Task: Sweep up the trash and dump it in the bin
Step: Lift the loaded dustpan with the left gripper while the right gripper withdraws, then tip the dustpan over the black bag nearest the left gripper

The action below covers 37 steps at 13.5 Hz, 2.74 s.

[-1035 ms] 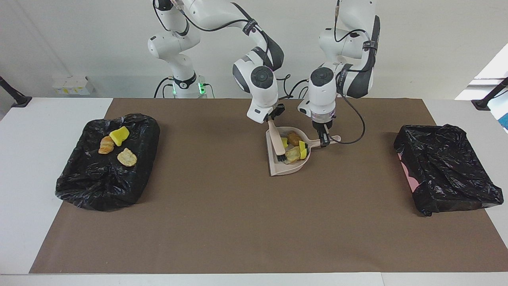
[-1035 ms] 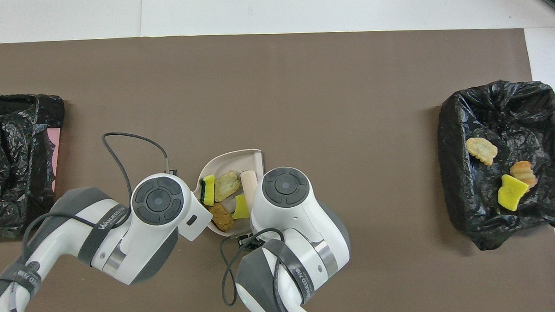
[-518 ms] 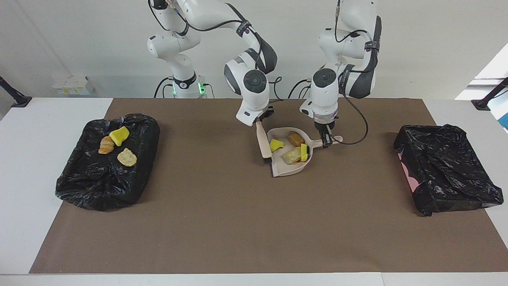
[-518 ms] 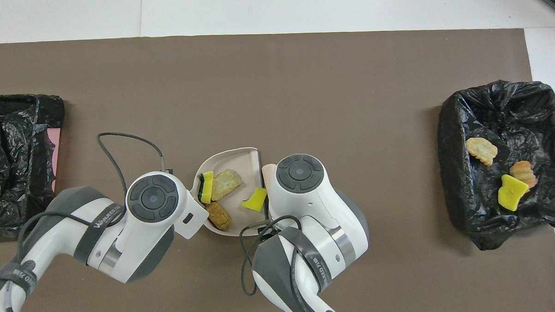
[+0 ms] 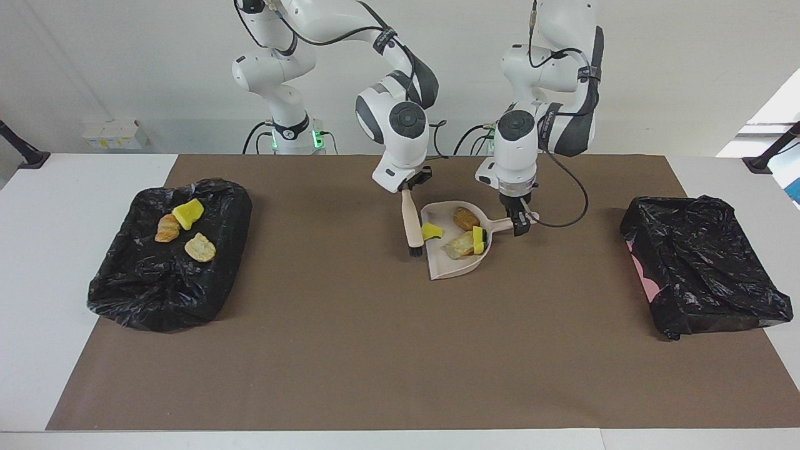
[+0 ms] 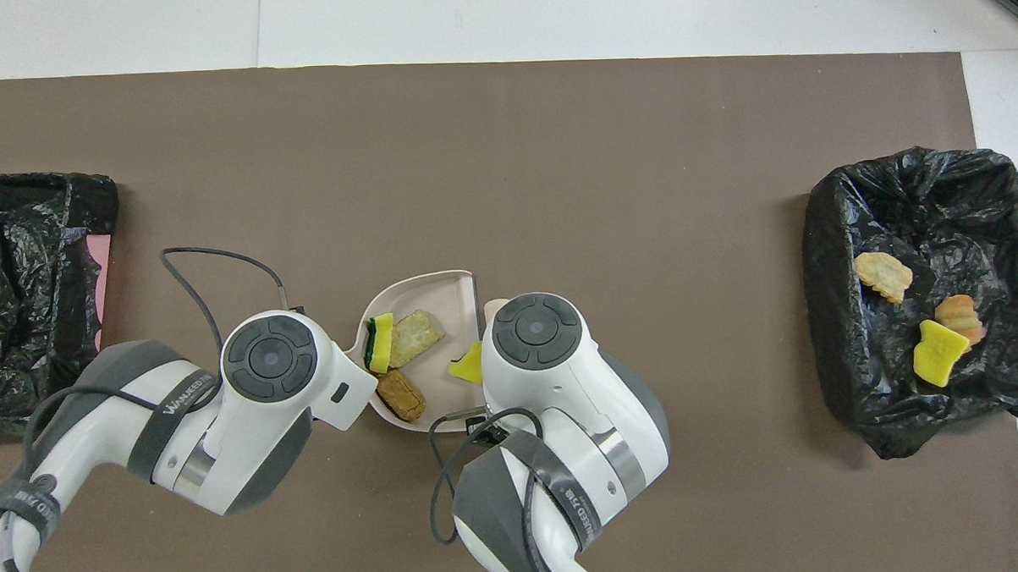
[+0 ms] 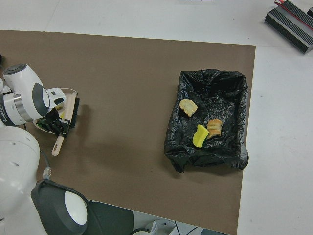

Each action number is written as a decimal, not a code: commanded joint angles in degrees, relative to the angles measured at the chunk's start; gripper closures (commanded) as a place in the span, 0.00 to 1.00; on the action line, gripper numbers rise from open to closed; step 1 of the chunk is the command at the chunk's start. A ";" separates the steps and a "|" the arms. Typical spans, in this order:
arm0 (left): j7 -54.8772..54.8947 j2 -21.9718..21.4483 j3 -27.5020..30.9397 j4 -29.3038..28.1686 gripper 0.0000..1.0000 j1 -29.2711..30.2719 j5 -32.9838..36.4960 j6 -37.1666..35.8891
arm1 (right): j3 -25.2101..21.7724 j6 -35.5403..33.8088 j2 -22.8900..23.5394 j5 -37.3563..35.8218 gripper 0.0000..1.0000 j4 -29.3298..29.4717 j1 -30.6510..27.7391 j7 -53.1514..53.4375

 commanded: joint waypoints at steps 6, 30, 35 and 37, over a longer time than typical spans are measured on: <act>0.28 0.76 -0.16 1.37 1.00 -0.15 0.14 0.54 | 2.07 -1.59 -1.89 8.84 1.00 1.72 2.26 1.03; 31.39 -9.18 0.90 9.97 1.00 30.41 -3.00 -8.33 | 2.25 1.99 -3.41 2.81 1.00 -5.31 11.13 17.02; 41.59 -8.21 0.99 14.11 1.00 44.03 -7.32 -7.72 | 2.25 4.02 0.90 0.78 1.00 -2.68 12.10 16.94; 42.03 -7.24 0.99 16.22 1.00 48.26 -8.03 -7.73 | 2.25 4.62 2.14 0.42 1.00 -1.00 11.49 16.41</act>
